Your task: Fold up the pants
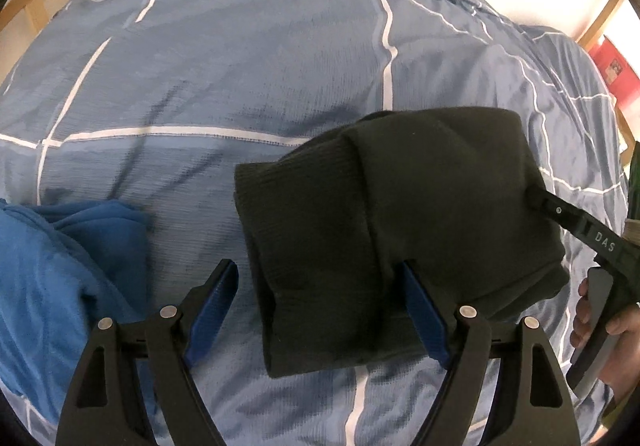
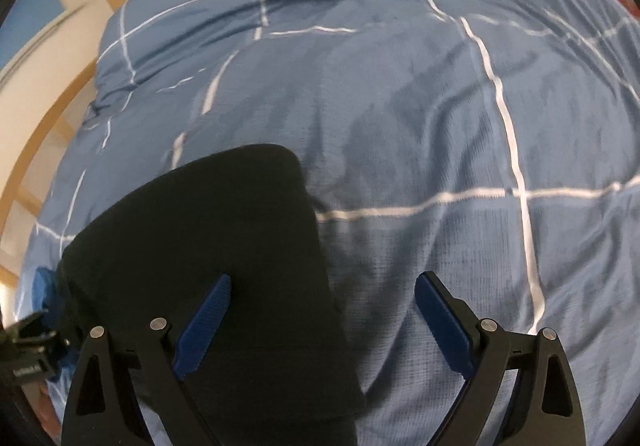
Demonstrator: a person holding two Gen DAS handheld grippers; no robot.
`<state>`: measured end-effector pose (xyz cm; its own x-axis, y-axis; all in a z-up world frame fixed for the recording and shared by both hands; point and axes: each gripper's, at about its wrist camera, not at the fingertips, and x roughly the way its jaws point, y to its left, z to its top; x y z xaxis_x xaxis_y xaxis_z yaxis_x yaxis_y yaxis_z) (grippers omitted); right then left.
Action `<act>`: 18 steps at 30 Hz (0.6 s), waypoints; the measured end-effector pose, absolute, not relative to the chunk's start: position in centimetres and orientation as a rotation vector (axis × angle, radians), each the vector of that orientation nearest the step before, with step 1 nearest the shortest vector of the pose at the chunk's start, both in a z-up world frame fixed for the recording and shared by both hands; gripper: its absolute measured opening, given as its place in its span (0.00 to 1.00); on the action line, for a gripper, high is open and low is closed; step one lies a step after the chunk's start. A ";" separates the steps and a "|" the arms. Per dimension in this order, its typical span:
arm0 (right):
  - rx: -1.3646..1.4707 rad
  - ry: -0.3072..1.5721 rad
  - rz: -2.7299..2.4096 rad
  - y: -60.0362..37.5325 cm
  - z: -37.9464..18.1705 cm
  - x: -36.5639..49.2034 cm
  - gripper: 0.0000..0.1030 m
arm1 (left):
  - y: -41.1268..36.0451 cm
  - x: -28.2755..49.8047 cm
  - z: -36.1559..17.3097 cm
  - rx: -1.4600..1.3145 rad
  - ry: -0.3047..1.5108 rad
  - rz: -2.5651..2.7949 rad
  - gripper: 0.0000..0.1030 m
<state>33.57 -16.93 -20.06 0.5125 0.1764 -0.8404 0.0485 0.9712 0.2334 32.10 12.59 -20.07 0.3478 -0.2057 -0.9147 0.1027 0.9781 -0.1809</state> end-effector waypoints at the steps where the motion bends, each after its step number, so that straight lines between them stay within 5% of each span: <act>1: 0.248 1.034 0.079 -17.0 -20.2 33.5 0.91 | 12.6 32.2 -20.2 -0.102 1.200 -0.198 0.81; 8: 0.220 1.040 0.107 -16.1 -20.3 33.6 0.89 | 13.5 32.8 -21.8 -0.183 1.225 -0.200 0.88; 13: 0.203 1.030 0.137 -15.4 -20.1 33.6 0.73 | 13.8 33.4 -22.6 -0.233 1.244 -0.213 0.88; 18: 0.281 1.076 0.160 -16.0 -22.1 34.2 0.72 | 12.5 33.9 -23.0 -0.195 1.245 -0.243 0.80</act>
